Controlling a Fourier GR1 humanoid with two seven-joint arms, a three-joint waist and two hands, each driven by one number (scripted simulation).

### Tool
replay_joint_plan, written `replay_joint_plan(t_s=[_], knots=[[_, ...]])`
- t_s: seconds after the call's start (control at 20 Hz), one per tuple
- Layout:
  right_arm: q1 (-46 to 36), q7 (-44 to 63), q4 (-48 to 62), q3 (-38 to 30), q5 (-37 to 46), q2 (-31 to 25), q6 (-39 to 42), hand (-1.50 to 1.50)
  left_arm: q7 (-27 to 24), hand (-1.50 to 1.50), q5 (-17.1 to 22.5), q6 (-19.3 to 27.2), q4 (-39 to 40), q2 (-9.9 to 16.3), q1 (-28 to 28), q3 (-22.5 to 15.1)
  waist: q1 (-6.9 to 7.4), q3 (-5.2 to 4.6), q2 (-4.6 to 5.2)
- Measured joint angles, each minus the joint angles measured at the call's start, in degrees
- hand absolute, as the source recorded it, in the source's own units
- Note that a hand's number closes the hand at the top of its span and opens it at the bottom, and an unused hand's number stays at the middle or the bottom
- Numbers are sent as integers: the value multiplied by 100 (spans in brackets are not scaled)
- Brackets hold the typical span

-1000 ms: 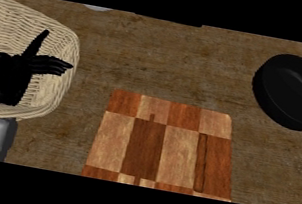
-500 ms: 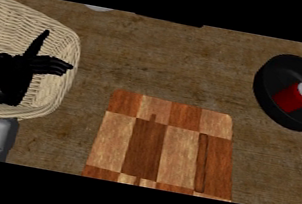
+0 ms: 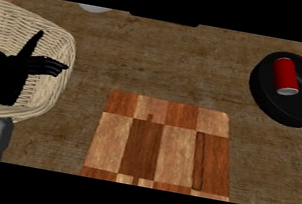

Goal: Pick the can from the cutting board and place it in the pot

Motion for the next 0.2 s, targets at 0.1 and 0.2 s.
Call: replay_joint_plan(t_s=[0.1, 0.2], knots=[[-40, -151, 184, -246, -79, 18, -203, -150, 24, 0, -16, 25, -20, 0, 20, 4, -26, 1, -3], [-83, -284, 388, -481, -133, -25, -381, -150, 67, 0, 17, 1, -39, 31, 22, 14, -41, -5, 1]])
